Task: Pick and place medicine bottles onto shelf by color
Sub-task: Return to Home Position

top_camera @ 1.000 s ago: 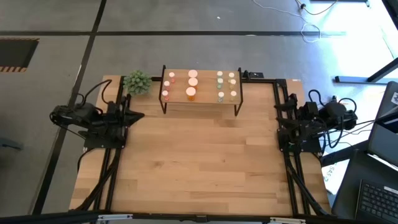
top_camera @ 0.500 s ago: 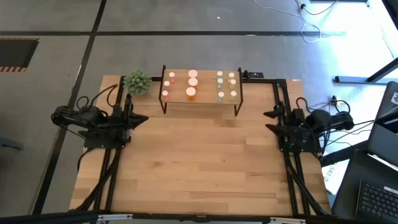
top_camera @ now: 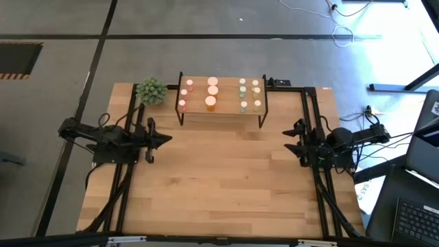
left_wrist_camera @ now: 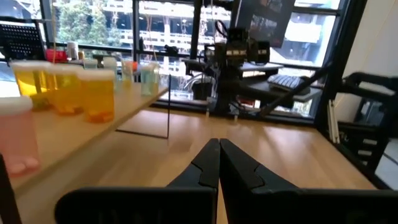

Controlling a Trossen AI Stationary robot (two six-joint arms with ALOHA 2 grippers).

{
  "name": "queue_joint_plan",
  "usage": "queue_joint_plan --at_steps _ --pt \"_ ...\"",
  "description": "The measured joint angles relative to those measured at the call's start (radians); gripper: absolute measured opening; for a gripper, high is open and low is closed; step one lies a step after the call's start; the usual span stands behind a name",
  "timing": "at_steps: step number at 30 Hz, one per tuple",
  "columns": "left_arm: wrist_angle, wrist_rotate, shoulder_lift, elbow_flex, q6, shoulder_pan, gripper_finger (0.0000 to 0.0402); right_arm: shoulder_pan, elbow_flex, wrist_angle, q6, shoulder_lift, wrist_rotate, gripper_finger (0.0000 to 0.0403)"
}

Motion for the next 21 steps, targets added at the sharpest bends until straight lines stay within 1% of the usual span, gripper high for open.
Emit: queue_joint_plan --at_steps 4,7,13,21 --pt "0.003 0.009 0.0 -0.046 -0.008 0.0 0.0 0.0 0.0 -0.037 -0.014 0.0 0.0 0.025" --pt "-0.024 0.016 0.0 -0.045 -0.013 0.0 0.0 0.0 0.0 -0.106 0.027 0.0 0.001 0.025" --pt "-0.021 0.033 0.0 -0.045 0.035 0.0 0.0001 0.0 0.0 -0.253 0.117 0.0 0.003 0.025" --pt "-0.019 0.033 0.0 -0.045 0.052 0.0 0.0001 0.0 0.001 -0.275 0.127 0.0 0.003 0.025"
